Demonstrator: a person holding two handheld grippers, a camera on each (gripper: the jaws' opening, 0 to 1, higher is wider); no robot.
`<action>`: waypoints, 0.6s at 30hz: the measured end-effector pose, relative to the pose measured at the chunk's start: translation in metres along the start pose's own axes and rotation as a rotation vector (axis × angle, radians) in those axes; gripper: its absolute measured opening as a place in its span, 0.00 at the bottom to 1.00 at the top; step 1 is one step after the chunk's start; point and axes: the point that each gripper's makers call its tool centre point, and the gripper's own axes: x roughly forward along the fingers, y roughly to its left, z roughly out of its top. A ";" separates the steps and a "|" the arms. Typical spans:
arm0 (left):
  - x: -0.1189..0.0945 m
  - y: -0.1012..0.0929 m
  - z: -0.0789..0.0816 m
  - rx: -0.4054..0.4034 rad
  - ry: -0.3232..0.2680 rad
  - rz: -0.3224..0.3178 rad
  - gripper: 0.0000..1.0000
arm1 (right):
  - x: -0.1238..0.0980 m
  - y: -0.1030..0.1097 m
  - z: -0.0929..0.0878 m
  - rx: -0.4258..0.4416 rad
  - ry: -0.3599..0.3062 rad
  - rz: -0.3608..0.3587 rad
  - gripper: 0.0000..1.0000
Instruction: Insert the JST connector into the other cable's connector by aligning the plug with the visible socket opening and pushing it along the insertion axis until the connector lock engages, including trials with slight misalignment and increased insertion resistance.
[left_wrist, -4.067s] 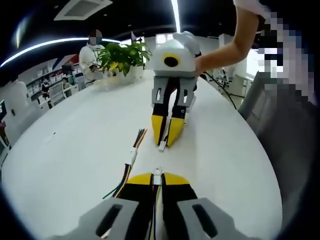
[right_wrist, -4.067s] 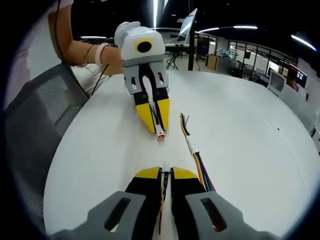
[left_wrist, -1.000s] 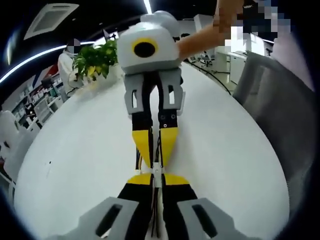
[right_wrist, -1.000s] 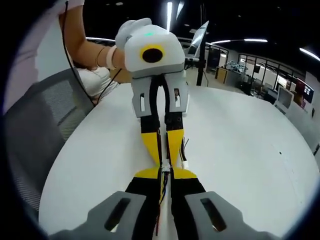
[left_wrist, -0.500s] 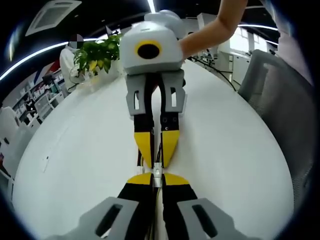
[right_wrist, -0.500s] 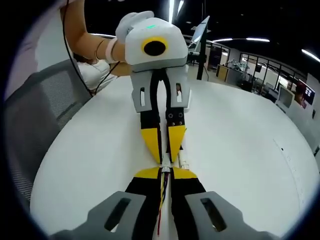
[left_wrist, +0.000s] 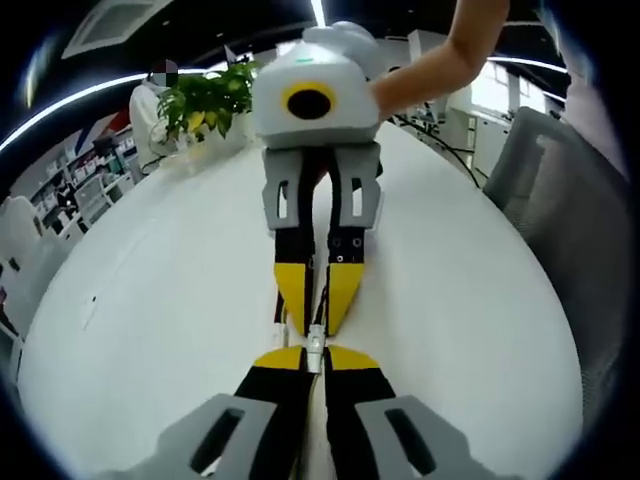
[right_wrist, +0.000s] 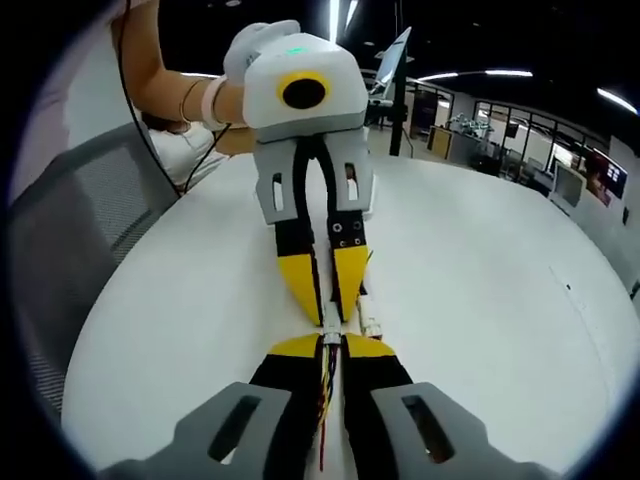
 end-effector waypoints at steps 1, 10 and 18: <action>0.000 0.000 0.000 -0.001 0.000 0.002 0.00 | 0.000 0.000 0.000 0.011 -0.001 -0.002 0.04; -0.003 -0.001 -0.001 -0.092 -0.025 0.046 0.04 | -0.002 0.003 0.002 0.059 -0.006 -0.026 0.04; -0.007 0.000 -0.002 -0.109 -0.028 0.078 0.14 | -0.006 0.004 0.000 0.089 -0.014 -0.068 0.05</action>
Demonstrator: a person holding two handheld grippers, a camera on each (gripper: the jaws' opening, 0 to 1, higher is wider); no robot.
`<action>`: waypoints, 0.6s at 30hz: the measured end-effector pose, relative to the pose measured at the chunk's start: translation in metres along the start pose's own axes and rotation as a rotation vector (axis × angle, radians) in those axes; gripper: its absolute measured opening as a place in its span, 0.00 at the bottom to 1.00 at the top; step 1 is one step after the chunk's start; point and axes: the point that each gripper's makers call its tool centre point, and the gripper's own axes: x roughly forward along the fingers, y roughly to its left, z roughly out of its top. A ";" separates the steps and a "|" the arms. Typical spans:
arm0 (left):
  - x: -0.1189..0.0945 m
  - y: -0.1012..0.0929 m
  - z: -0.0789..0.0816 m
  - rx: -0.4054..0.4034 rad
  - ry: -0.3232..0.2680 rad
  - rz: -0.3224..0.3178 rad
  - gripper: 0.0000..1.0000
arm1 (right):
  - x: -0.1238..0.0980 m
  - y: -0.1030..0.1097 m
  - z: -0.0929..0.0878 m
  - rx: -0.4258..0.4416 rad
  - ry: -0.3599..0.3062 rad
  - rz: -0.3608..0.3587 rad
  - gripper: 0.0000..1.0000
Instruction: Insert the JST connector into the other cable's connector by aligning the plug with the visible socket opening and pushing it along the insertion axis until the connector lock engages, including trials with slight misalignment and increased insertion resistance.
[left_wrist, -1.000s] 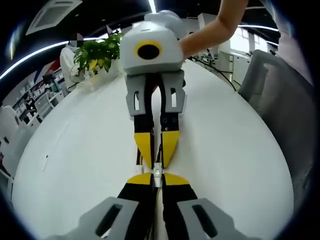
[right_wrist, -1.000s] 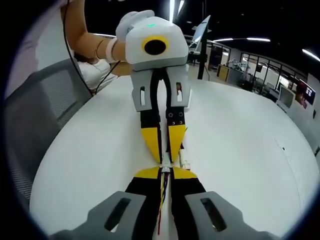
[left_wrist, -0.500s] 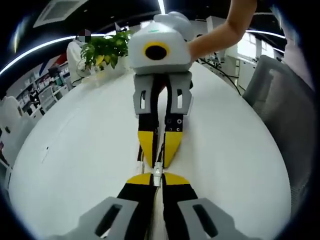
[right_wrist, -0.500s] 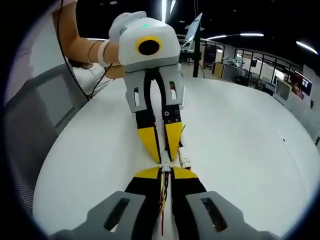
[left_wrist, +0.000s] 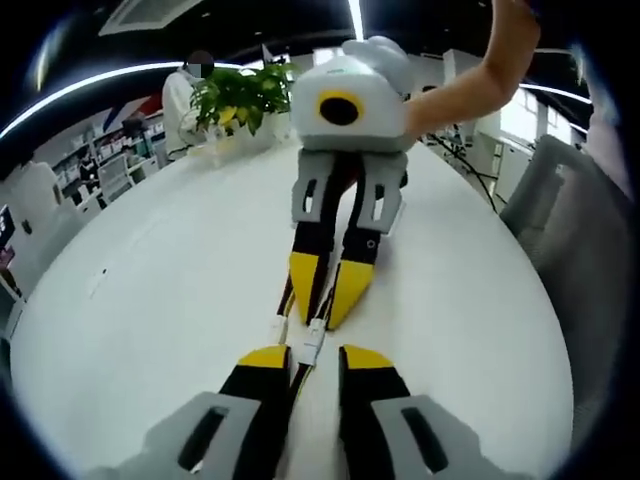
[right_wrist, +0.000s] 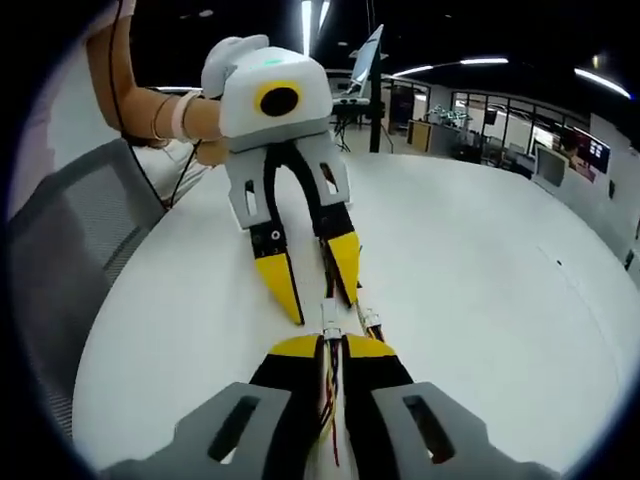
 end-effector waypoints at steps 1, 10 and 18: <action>-0.001 0.000 0.000 0.010 0.005 0.004 0.14 | -0.001 0.001 0.000 0.010 -0.006 -0.005 0.05; -0.012 -0.003 0.009 0.024 -0.026 0.041 0.15 | -0.013 0.006 0.005 0.062 -0.042 -0.066 0.07; -0.025 0.001 0.015 0.025 -0.036 0.091 0.16 | -0.026 0.010 0.014 0.108 -0.068 -0.117 0.13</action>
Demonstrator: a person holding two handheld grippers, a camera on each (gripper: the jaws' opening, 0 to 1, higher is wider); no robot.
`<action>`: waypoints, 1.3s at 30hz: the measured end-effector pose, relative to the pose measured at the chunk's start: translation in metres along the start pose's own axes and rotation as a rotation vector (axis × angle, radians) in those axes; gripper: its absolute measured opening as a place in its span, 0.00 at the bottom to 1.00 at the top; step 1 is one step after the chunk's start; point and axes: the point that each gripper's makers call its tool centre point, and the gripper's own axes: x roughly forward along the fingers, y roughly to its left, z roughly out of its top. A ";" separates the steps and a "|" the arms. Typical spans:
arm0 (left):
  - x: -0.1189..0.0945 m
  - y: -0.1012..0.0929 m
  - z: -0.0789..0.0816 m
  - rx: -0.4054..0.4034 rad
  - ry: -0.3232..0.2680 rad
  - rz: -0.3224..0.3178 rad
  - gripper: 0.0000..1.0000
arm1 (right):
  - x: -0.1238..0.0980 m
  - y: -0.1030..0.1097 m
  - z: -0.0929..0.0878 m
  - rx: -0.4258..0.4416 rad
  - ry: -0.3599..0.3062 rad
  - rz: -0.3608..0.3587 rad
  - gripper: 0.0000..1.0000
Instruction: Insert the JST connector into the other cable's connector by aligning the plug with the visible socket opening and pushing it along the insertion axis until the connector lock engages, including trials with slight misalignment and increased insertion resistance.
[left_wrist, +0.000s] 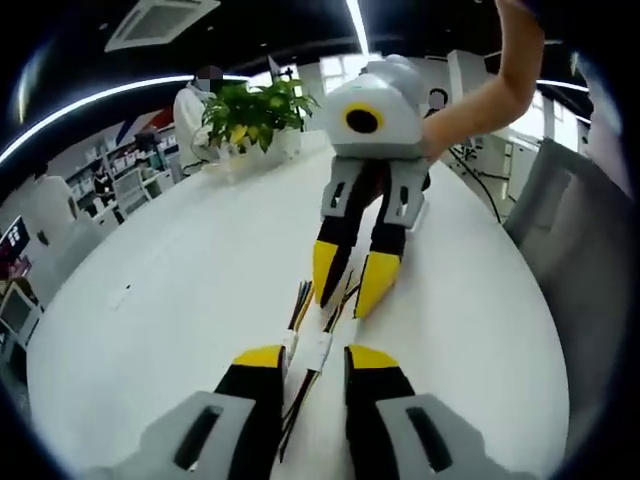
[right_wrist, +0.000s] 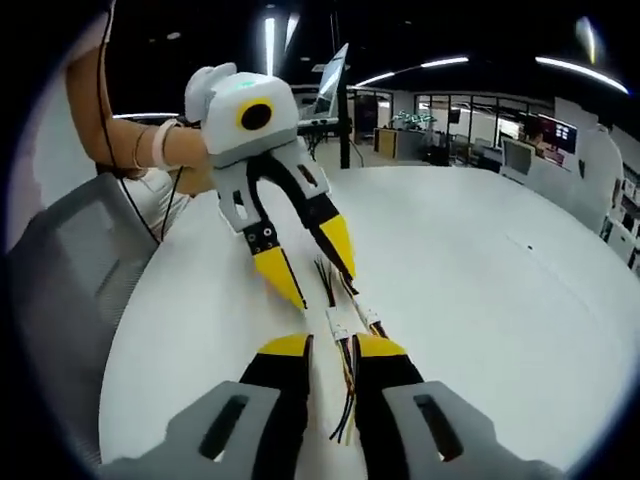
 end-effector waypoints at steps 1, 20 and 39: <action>-0.002 0.000 0.000 -0.007 -0.002 0.003 0.16 | -0.003 0.001 0.002 0.014 -0.014 -0.009 0.13; -0.050 -0.004 0.051 -0.129 -0.177 0.116 0.39 | -0.039 0.028 0.017 0.159 -0.064 -0.084 0.40; -0.073 -0.043 0.056 -0.252 -0.219 0.127 0.72 | -0.061 0.042 0.023 0.221 -0.077 -0.173 0.76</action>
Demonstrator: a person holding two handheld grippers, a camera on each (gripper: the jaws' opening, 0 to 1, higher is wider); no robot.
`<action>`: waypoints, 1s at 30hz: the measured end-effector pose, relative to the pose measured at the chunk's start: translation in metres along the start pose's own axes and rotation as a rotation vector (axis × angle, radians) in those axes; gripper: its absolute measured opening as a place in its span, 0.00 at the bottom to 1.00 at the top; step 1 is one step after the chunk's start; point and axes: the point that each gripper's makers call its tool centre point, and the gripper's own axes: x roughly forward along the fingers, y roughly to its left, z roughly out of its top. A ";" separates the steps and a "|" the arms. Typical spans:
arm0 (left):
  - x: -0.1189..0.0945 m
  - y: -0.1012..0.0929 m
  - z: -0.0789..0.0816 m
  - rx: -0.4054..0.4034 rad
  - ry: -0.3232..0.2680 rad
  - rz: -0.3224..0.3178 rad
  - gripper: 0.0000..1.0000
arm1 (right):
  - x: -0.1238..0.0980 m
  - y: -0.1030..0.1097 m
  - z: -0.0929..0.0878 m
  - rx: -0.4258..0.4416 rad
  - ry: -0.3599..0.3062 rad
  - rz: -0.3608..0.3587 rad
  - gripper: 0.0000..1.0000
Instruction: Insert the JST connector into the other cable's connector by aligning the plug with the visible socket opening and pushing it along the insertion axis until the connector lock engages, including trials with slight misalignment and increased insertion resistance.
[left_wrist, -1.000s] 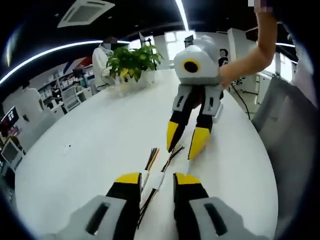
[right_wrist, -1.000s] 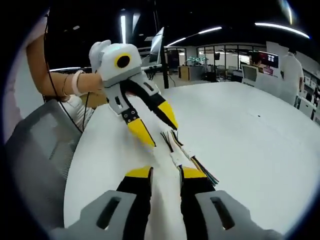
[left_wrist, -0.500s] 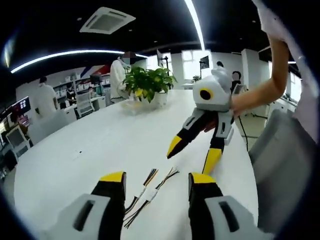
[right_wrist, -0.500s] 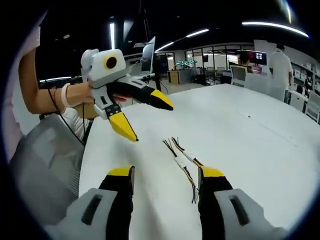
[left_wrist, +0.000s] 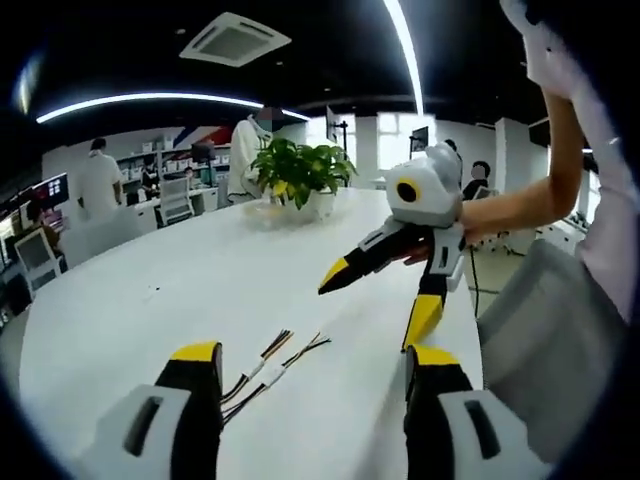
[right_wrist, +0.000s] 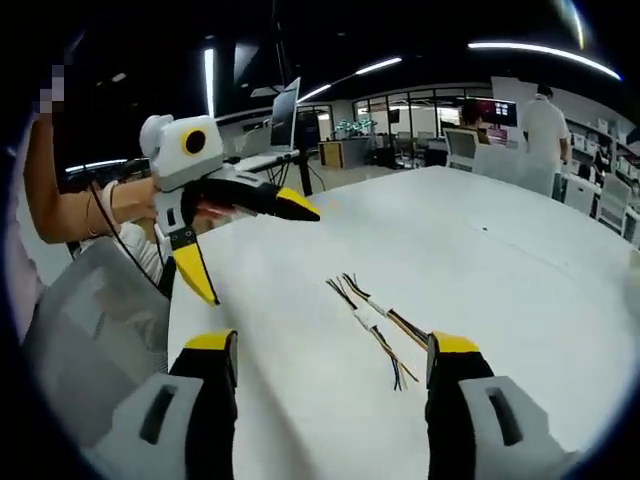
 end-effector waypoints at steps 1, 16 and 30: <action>-0.001 0.000 0.000 0.002 0.002 0.005 0.72 | -0.001 0.001 0.000 0.006 -0.003 -0.002 0.76; -0.018 -0.016 -0.011 -0.090 0.012 0.053 0.92 | -0.015 0.016 -0.010 0.063 0.035 -0.048 1.00; -0.022 -0.038 -0.011 -0.158 0.008 0.058 0.99 | -0.031 0.031 -0.023 0.080 0.085 -0.083 1.00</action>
